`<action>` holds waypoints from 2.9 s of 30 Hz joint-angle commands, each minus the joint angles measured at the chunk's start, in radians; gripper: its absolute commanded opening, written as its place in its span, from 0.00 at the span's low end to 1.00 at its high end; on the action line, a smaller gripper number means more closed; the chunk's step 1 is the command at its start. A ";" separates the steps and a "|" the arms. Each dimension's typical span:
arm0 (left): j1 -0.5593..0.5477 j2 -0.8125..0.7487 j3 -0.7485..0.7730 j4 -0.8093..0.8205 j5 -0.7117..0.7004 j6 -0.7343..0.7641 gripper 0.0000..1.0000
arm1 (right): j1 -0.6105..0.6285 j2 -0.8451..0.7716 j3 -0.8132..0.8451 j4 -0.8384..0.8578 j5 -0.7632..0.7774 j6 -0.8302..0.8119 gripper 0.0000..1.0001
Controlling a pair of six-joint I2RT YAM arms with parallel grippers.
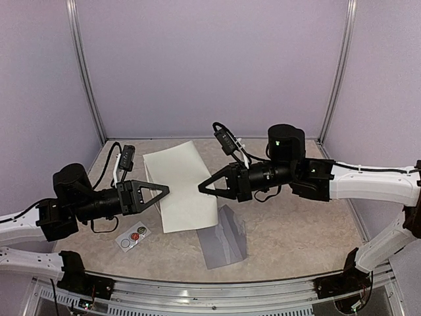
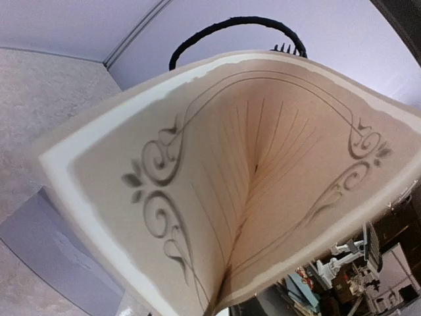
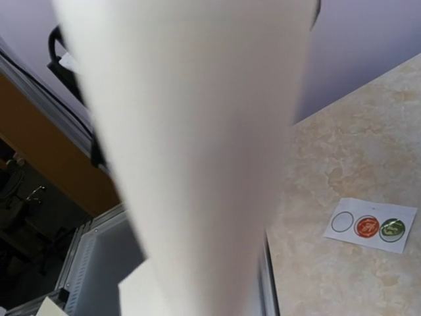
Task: Place the letter into the envelope and seal it
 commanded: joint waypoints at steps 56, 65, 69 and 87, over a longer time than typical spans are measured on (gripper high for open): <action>0.008 0.100 0.029 -0.013 0.217 0.086 0.08 | 0.053 0.196 0.108 0.017 -0.179 0.047 0.23; 0.017 0.099 0.023 0.024 0.276 0.063 0.09 | 0.054 0.200 0.124 -0.109 -0.184 -0.029 0.18; 0.017 0.111 0.019 0.044 0.293 0.056 0.12 | 0.058 0.202 0.120 -0.088 -0.188 -0.019 0.17; 0.020 0.127 0.009 0.084 0.301 0.035 0.07 | 0.062 0.192 0.130 -0.215 -0.209 -0.111 0.21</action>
